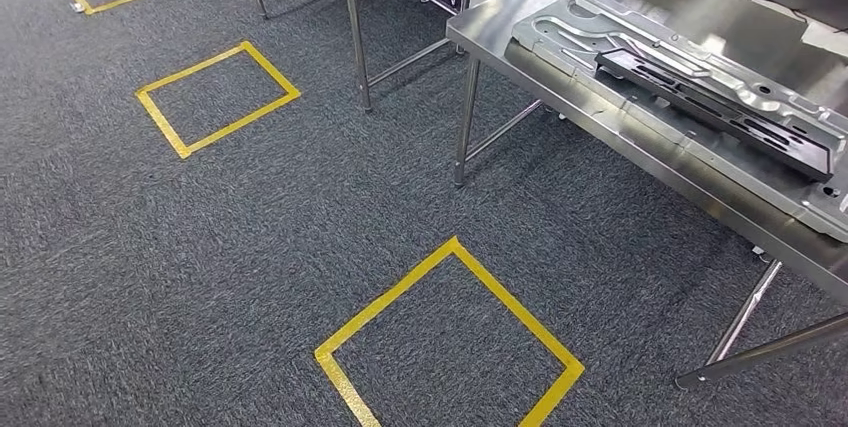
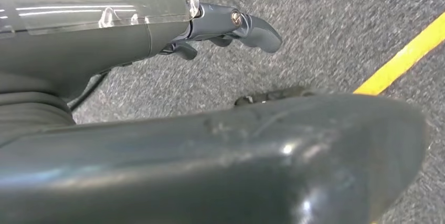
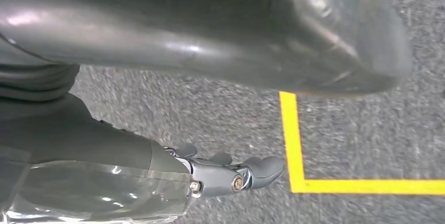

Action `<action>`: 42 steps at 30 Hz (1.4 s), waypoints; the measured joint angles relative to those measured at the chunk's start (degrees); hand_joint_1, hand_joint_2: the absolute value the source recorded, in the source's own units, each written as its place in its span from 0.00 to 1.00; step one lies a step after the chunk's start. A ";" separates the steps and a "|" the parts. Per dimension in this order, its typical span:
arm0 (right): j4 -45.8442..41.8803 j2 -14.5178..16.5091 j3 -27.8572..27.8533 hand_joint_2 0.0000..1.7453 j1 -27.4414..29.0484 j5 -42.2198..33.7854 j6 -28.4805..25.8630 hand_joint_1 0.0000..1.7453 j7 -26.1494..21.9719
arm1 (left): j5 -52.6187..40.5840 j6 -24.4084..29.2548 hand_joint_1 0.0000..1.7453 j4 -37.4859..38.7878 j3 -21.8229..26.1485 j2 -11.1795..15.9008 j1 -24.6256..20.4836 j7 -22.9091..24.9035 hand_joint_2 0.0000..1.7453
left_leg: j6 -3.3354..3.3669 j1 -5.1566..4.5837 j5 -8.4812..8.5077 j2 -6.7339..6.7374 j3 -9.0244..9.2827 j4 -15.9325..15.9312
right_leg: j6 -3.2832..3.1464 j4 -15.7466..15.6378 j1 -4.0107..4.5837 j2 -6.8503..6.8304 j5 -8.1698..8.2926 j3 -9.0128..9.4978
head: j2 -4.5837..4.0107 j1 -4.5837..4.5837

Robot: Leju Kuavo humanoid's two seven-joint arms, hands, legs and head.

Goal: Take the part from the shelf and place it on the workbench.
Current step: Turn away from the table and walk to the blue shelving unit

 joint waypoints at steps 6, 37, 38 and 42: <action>2.11 0.35 -0.65 0.00 -0.70 0.21 0.08 0.00 -0.19 | 0.08 0.06 0.00 0.00 0.39 0.10 0.12 0.65 0.00 | -1.63 1.24 -5.47 -0.16 -5.63 13.26 | -0.14 0.07 -0.40 0.05 0.20 -0.17 | 0.00 -0.08; 5.68 3.70 -8.87 0.00 -2.88 -5.23 9.32 0.00 -2.60 | 0.87 2.02 0.00 0.00 3.10 0.20 0.06 3.14 0.00 | -2.06 1.35 -4.80 -0.01 -5.31 12.61 | 0.20 0.30 -0.55 0.60 0.27 -0.40 | 0.00 -0.09; 5.70 3.83 -9.09 0.00 -2.90 -5.23 9.31 0.00 -2.62 | 0.87 2.03 0.00 0.00 3.15 0.20 0.07 3.14 0.00 | -2.10 1.50 -2.72 -0.05 -3.52 8.99 | 0.38 0.53 -0.62 0.81 0.15 -0.41 | 0.00 -0.09; 5.71 4.06 -9.62 0.00 -2.99 -5.25 9.23 0.00 -2.67 | 0.88 2.04 0.00 0.00 3.31 0.15 -0.02 3.14 0.00 | -1.24 1.43 0.28 -0.83 1.08 -0.91 | 1.61 1.56 -0.48 1.36 -0.31 -0.85 | 0.00 -0.01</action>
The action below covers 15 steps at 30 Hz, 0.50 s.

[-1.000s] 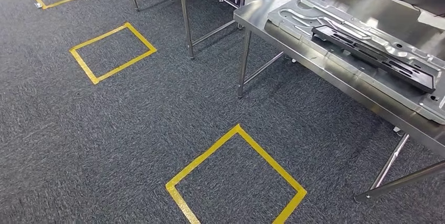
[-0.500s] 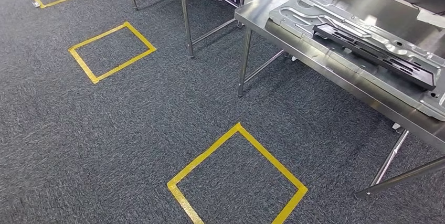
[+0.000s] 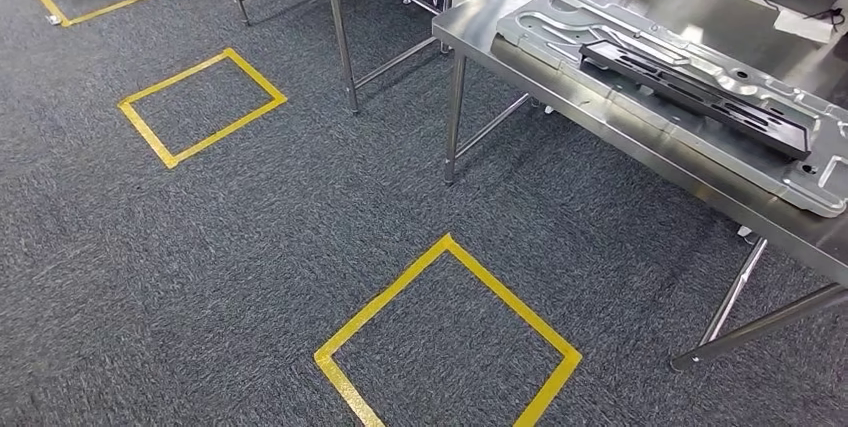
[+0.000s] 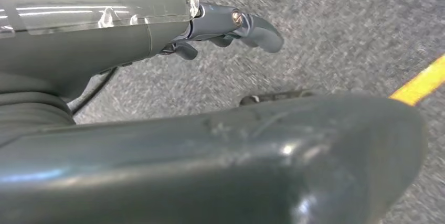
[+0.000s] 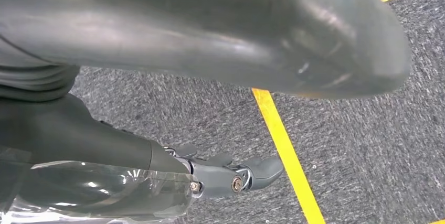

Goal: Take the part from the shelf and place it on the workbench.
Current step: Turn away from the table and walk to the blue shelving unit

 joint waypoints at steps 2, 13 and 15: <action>0.00 0.04 -0.17 0.00 0.01 -0.01 -0.04 0.00 -0.02 | 0.01 0.01 0.00 0.00 0.03 -0.02 -0.02 0.01 0.00 | 0.84 -0.12 0.30 0.12 -0.06 -0.29 | 0.70 0.10 -0.11 0.01 -0.01 -0.11 | 0.00 0.02; 0.13 0.05 -0.32 0.00 0.08 0.15 -0.51 0.00 0.05 | 0.03 0.12 0.00 0.00 0.04 -0.15 0.03 0.01 0.00 | 2.10 -0.50 0.95 1.15 -0.32 -0.69 | 0.72 3.24 -0.03 -1.13 -1.18 -1.09 | 0.00 0.04; 0.14 0.08 -0.33 0.00 -0.05 0.50 -1.02 0.00 0.15 | 0.02 0.14 0.00 0.00 0.05 -0.20 -0.02 -0.01 0.00 | 1.88 -0.73 0.78 1.19 -0.41 -0.51 | 0.47 -0.48 0.22 -1.34 -0.34 0.54 | 0.00 0.00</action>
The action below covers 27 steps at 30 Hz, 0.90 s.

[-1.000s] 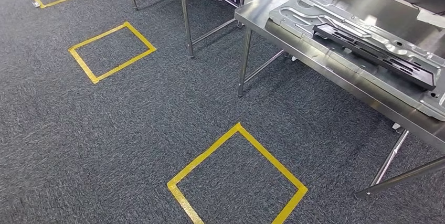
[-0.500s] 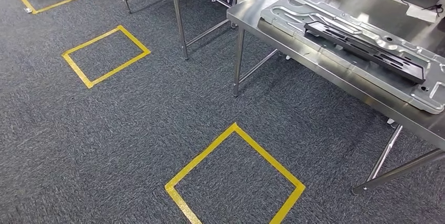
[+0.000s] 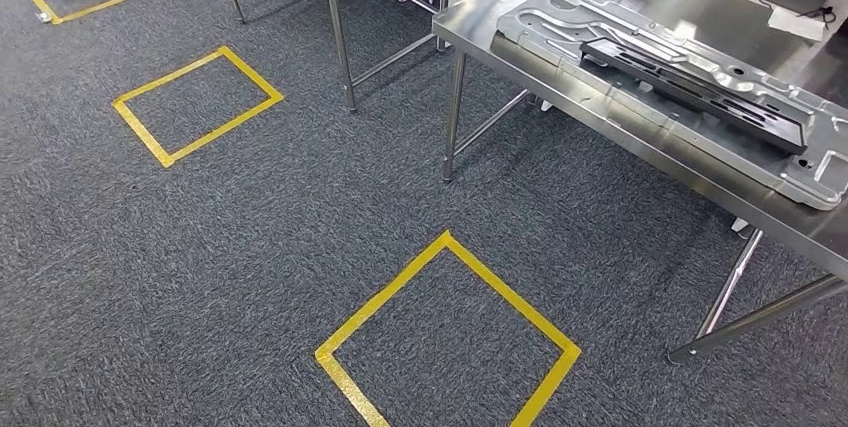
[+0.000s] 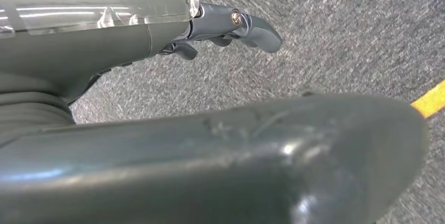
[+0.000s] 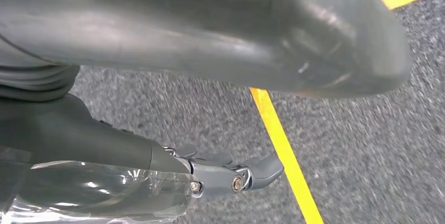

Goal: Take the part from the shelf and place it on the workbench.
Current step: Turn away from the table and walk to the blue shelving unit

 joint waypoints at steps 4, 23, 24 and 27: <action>0.02 0.07 -0.06 0.00 -0.04 0.88 -1.28 0.00 0.04 | -0.03 0.15 0.00 0.00 0.03 -0.01 -0.03 -0.14 0.00 | -0.36 0.05 0.04 0.02 0.00 -0.04 | 0.12 -0.15 0.18 0.13 0.12 -0.04 | 0.00 -0.03; 0.12 -0.02 -0.39 0.00 -0.22 3.64 -0.62 0.00 2.33 | -0.11 0.36 0.00 -0.02 0.96 -0.27 -0.15 0.72 0.00 | 0.24 0.77 1.63 0.01 0.54 -2.49 | 1.72 14.63 -0.77 0.28 -7.16 -7.18 | 0.00 0.22; 0.13 -0.02 -0.39 0.00 -0.18 3.73 -0.74 0.00 2.45 | -0.13 0.35 0.00 -0.01 0.98 -0.30 -0.12 0.78 0.00 | 0.16 0.84 1.59 -0.08 0.54 -2.41 | 1.95 14.51 -1.04 0.27 -6.31 -7.13 | 0.00 0.22; 0.15 0.04 -0.39 0.50 -0.14 4.42 -2.31 0.00 2.69 | -0.13 0.44 0.00 -0.01 1.04 -0.39 -0.13 0.84 0.00 | -0.71 1.12 1.10 -0.39 0.53 -1.64 | 2.39 4.37 -1.63 0.26 -0.86 -2.14 | 0.00 0.25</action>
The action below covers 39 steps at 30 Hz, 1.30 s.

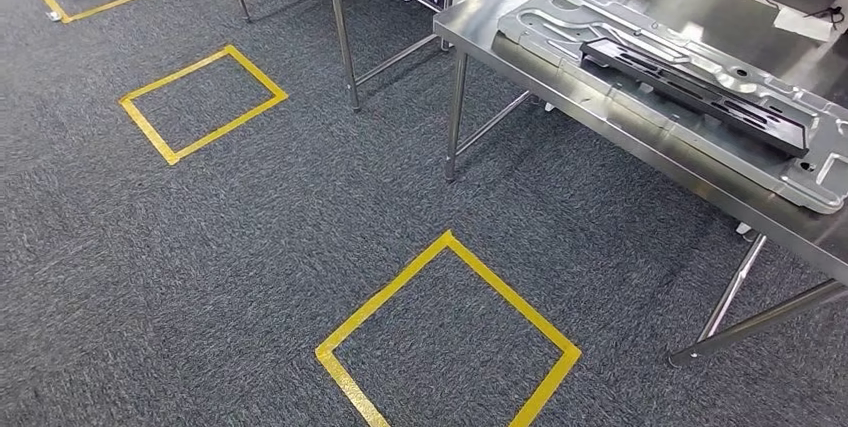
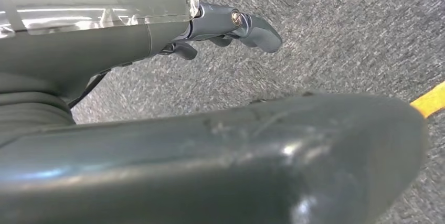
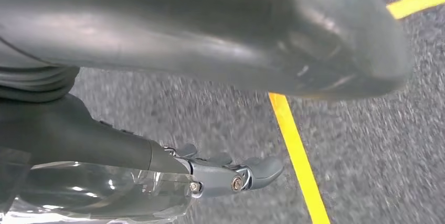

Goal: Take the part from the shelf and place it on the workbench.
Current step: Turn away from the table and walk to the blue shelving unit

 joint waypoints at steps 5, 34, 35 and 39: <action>0.02 0.57 -0.02 1.00 -0.05 0.78 -3.14 0.00 -0.92 | 0.30 0.51 0.00 -0.02 0.34 0.01 -0.01 0.03 0.00 | -0.02 -0.22 -0.70 -0.09 -0.22 0.91 | -1.56 -4.62 0.02 0.40 1.20 1.97 | 0.00 -0.11; 0.41 1.78 -1.97 1.00 -0.24 0.30 3.11 0.00 -1.45 | -0.04 0.61 0.00 -0.52 1.38 -0.31 0.16 0.32 0.00 | 0.29 -0.13 -5.55 -2.01 -2.69 9.60 | -3.10 -0.35 0.85 4.25 0.71 -1.80 | 0.00 -0.37; 0.45 1.80 -1.97 1.00 -0.20 0.45 3.28 0.00 -1.20 | -0.09 0.61 0.00 -0.52 1.38 -0.30 0.17 0.38 0.00 | 0.90 -0.54 -4.19 -2.88 -1.63 6.61 | -3.02 -0.38 0.96 4.85 0.79 -1.82 | 0.00 -0.38; 0.55 1.75 -1.97 1.00 0.24 0.96 3.85 0.00 -0.31 | -0.19 0.67 0.00 -0.52 1.38 -0.46 -0.14 0.54 0.00 | 0.87 -0.82 -2.87 -2.53 -0.66 3.58 | -1.93 -0.90 0.98 6.08 1.33 -2.06 | 0.00 -0.40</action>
